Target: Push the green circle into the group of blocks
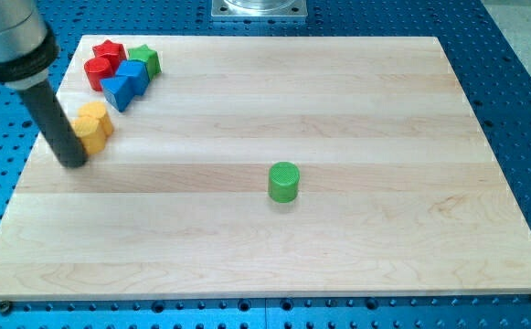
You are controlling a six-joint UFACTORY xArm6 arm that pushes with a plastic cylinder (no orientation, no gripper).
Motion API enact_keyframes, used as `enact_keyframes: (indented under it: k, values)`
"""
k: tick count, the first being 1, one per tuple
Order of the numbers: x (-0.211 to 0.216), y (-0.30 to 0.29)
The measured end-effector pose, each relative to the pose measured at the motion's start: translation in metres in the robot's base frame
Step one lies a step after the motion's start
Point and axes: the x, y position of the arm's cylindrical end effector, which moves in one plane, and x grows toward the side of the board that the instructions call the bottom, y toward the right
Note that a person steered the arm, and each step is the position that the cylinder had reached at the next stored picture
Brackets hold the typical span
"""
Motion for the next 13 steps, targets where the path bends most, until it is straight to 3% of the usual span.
enact_keyframes:
  k: [2, 3, 5, 6, 7, 8, 10, 13]
  values:
    - [-0.049, 0.011]
    - [-0.012, 0.044]
    - [-0.007, 0.305]
    - [-0.007, 0.399]
    - [0.029, 0.402]
    - [0.064, 0.346]
    - [0.061, 0.207]
    - [0.059, 0.153]
